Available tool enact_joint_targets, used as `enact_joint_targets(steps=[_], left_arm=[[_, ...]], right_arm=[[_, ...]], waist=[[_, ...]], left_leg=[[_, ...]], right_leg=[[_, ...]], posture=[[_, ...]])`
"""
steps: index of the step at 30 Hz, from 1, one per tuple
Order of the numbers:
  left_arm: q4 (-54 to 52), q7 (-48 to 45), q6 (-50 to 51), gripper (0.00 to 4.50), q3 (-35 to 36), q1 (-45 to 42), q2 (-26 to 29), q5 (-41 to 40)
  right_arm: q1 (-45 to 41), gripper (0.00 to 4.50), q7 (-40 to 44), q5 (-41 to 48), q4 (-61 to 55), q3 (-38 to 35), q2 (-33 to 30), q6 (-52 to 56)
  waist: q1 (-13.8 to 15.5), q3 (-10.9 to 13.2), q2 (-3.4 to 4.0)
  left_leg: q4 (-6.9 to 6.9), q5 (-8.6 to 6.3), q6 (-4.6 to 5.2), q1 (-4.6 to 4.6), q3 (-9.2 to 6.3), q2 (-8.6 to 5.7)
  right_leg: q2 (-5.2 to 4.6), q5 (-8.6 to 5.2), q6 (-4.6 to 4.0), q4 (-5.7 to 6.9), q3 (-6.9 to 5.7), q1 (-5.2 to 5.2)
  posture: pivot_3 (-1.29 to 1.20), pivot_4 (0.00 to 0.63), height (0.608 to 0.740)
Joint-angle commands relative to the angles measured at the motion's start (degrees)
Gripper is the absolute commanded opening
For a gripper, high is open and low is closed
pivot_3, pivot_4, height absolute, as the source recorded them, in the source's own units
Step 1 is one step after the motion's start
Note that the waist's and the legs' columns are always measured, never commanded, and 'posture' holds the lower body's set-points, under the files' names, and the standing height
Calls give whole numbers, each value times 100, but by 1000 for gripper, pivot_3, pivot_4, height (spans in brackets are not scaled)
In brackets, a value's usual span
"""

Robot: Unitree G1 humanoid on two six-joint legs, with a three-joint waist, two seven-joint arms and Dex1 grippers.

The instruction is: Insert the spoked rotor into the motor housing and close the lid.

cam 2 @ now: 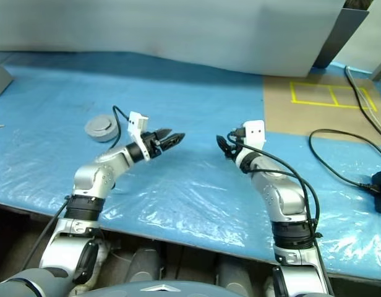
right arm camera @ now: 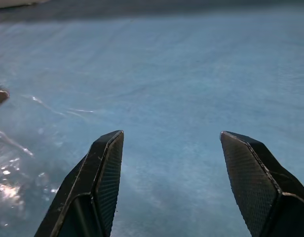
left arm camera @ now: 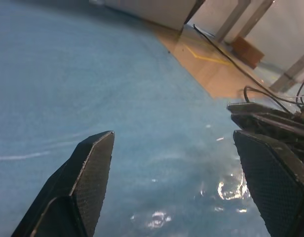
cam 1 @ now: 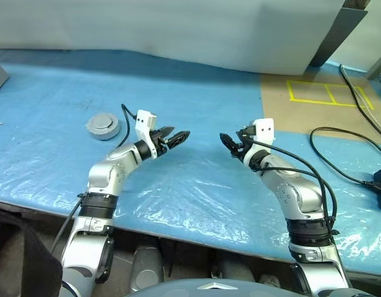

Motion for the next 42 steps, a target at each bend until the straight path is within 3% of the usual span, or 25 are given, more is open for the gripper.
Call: enact_joint_targets(steps=[1,8,23,42], left_arm=[[31,260,-261,4024,39,-170,-97,222],[67,607,-586,4024,11,-235,-309,550],[199,203,-837,4024,166,-207,-502,374],[430,449,-949,4024,481,-337,-656,222]], right_arm=[[-63,3238,-460,-368,-196,-105,229,-301],[-226,3238,-240,-584,138,11,395,-625],[-406,3238,-55,-667,458,-25,619,-708],[-620,3238,127,-964,617,84,646,-987]], waist=[[-1,0,0],[2,0,0],[3,0,0],[1,0,0]], left_leg=[[-1,0,0,0,0,1],[1,0,0,-2,-1,-1],[5,0,0,-2,-1,-1],[5,0,1,-2,-1,0]], right_leg=[[1,0,0,0,0,0],[0,0,0,2,-1,0],[-1,0,0,6,-1,0],[0,0,0,7,-1,0]], posture=[[0,150,740],[0,150,740],[0,150,740],[0,150,740]])
